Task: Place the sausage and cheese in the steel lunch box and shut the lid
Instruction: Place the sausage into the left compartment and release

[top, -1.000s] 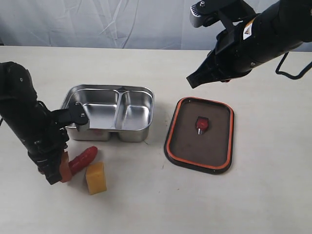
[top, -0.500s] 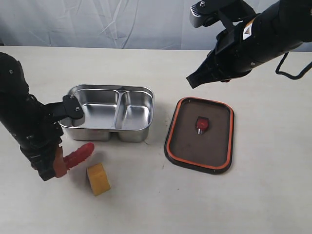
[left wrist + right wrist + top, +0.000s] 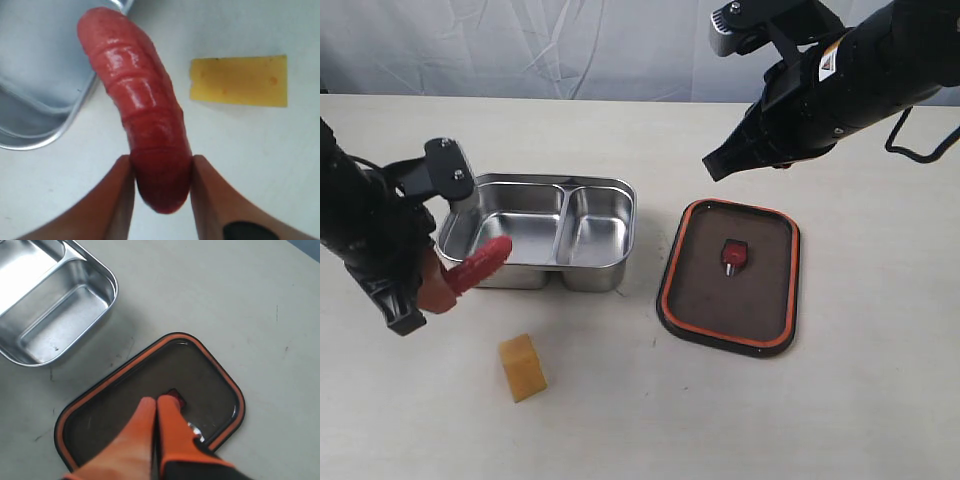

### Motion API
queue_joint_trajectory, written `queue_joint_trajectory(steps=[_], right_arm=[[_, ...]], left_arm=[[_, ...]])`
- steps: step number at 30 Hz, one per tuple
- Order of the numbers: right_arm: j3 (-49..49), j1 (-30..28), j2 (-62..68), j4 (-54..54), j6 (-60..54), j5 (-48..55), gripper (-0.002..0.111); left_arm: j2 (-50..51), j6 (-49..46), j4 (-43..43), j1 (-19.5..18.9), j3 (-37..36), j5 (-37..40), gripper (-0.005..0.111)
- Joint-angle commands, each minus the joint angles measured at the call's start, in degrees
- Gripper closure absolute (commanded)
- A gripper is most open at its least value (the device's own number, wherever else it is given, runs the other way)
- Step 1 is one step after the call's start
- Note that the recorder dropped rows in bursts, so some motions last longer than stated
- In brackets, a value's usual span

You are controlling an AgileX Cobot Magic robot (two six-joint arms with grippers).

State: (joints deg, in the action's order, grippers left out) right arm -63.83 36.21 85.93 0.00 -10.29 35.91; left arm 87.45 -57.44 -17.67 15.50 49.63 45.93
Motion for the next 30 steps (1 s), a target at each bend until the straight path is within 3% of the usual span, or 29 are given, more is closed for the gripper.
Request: queue_joint_trajectory(steps=[1, 6, 15, 21, 24, 30], right_arm=[[0.06, -0.26, -0.59, 0.0, 0.02, -0.31, 0.106], [0.06, -0.26, -0.59, 0.0, 0.02, -0.31, 0.106], [0.06, -0.26, -0.59, 0.0, 0.02, 1.18, 0.106], [0.06, -0.26, -0.59, 0.57, 0.02, 1.63, 0.106], [0.06, -0.26, -0.59, 0.55, 0.02, 1.98, 0.106], [0.06, -0.26, -0.59, 0.55, 0.02, 2.25, 0.106]], left_arm=[[-1.35, 0.24, -0.23, 0.16, 2.77, -3.78, 0.107], [2.34, 0.34, -0.83, 0.05, 6.43, -9.8, 0.107], [14.53, 2.03, -0.68, 0.04, 14.35, -10.51, 0.107], [17.09, 6.28, -0.68, 0.04, 16.48, -10.7, 0.106], [17.09, 7.19, -0.8, 0.04, 17.37, -10.81, 0.096], [17.09, 11.04, -0.17, 0.04, 18.71, -9.54, 0.06]])
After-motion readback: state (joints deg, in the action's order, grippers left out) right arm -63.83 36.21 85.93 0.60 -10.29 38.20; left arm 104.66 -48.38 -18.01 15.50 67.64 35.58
